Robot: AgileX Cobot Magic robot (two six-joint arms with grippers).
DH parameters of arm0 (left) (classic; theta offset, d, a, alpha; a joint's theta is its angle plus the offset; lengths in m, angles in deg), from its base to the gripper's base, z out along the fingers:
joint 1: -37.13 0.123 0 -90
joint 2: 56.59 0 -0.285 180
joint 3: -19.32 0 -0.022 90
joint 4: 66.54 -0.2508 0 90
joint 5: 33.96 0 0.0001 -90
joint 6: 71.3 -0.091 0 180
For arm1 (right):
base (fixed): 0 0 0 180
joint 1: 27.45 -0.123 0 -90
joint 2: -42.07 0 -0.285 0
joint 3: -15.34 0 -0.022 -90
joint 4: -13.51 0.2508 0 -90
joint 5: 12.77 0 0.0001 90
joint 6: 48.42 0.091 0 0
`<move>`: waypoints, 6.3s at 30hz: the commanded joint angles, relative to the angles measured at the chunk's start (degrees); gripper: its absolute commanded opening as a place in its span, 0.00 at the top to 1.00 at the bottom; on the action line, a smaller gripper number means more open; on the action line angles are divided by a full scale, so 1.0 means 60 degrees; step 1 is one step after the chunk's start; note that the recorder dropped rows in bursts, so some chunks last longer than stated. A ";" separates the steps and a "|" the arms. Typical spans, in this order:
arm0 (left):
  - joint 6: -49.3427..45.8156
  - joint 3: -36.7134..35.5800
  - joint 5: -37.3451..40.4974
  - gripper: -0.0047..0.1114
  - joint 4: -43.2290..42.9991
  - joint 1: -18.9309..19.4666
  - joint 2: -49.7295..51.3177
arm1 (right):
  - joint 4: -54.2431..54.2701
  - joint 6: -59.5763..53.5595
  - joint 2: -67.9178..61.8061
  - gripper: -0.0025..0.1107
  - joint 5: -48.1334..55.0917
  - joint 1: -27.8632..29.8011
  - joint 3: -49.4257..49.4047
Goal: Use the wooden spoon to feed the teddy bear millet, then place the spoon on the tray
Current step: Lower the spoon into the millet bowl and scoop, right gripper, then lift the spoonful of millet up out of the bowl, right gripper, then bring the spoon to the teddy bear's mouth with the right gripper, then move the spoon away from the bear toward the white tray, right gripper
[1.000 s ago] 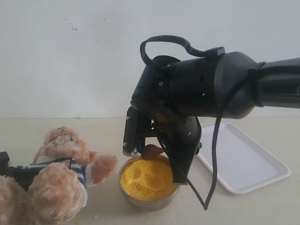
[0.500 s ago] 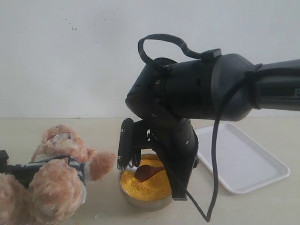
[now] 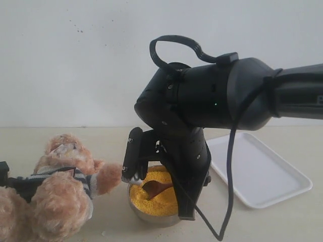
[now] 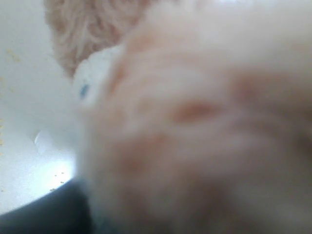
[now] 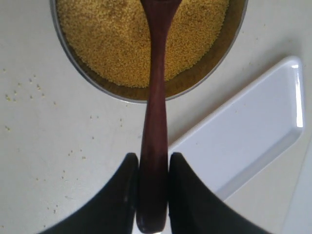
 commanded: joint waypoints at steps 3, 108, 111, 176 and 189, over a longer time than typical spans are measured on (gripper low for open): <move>-0.0111 0.0036 -0.0312 0.93 0.0150 0.0016 -0.0053 | -0.0009 0.0201 0.0038 0.98 -0.0066 0.0008 0.0041; -0.0934 0.0019 -0.0312 0.93 -0.1012 0.0016 -0.0053 | 0.0594 0.0140 0.1815 0.98 -0.2716 -0.1323 -0.0683; -0.0934 0.0019 -0.0312 0.93 -0.1012 0.0016 -0.0053 | -0.0239 0.0778 0.1815 0.98 -0.3019 -0.1480 -0.1029; -0.0939 0.0019 -0.0312 0.93 -0.0957 0.0016 -0.0053 | -1.0271 0.9824 0.1815 0.98 -0.2926 -0.2959 -0.4320; -0.0939 0.0019 -0.0312 0.93 -0.0936 0.0016 -0.0053 | -1.0443 1.1045 0.1835 0.98 -0.3247 -0.2941 -0.4317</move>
